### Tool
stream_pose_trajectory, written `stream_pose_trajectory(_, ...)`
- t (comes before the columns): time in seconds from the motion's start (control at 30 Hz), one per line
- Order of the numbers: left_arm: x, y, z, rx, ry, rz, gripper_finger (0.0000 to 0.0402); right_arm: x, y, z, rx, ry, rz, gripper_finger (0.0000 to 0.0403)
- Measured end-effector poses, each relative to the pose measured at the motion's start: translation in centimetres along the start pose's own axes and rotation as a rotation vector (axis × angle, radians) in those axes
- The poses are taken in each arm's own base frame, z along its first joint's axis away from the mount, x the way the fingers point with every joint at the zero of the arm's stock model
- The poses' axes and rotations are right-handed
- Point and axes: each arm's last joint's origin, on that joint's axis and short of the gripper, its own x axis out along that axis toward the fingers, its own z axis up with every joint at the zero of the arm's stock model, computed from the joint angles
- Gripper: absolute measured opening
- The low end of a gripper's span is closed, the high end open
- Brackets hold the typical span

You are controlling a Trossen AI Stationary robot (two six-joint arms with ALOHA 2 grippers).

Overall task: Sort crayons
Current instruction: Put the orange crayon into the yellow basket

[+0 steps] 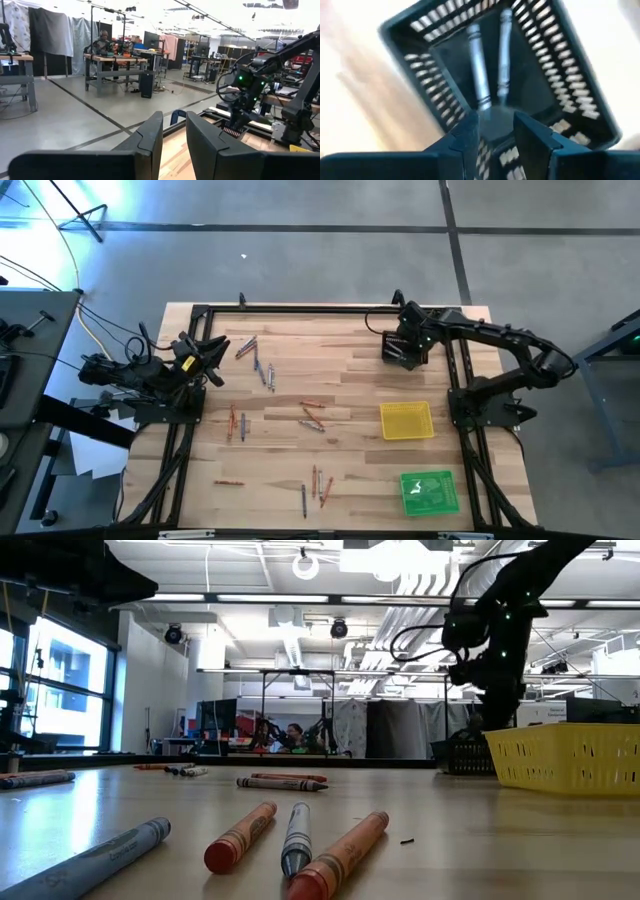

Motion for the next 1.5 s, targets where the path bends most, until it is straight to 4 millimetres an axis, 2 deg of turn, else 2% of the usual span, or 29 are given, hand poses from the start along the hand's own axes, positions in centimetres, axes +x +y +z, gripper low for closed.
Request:
stream_pose_trajectory(0.13,0.0,0.0,0.0,0.001,0.0,0.0,0.0074,-1.6,0.4,0.9,0.059,-0.013,0.117,0.0117)
stream_pose_trajectory(0.23,0.0,0.0,0.0,-0.002,0.0,0.0,0.0074,-2.6,1.6,2.5,0.043,-0.125,0.236,0.0117)
stream_pose_trajectory(0.37,0.0,0.0,0.0,-0.006,0.0,-0.001,0.0074,-3.1,4.8,4.5,-0.056,-0.339,0.404,0.0117)
stream_pose_trajectory(0.47,0.0,0.0,0.0,-0.005,0.001,-0.002,0.0074,-2.8,7.8,5.0,-0.147,-0.435,0.485,0.0117)
stream_pose_trajectory(0.67,0.0,0.0,0.0,-0.006,0.0,-0.01,0.0074,-1.4,13.6,5.5,-0.303,-0.508,0.546,0.0117)
stream_pose_trajectory(0.83,0.0,0.0,0.0,-0.01,-0.002,-0.016,0.0074,1.0,17.0,5.7,-0.372,-0.535,0.408,0.0117)
stream_pose_trajectory(0.93,0.0,-0.1,0.0,-0.012,-0.004,-0.02,0.0074,2.5,18.2,6.2,-0.404,-0.517,0.326,0.0117)
stream_pose_trajectory(1.17,0.0,-0.1,0.0,-0.011,-0.005,-0.029,0.0074,5.3,20.4,8.6,-0.439,-0.46,0.317,0.0117)
stream_pose_trajectory(1.37,0.0,-0.1,-0.1,-0.044,0.006,-0.042,0.0074,6.3,22.0,10.4,-0.485,-0.435,0.389,0.0117)
stream_pose_trajectory(1.5,0.0,-0.3,-0.7,-0.078,0.052,-0.085,0.0074,6.5,22.5,10.4,-0.509,-0.418,0.381,0.0117)
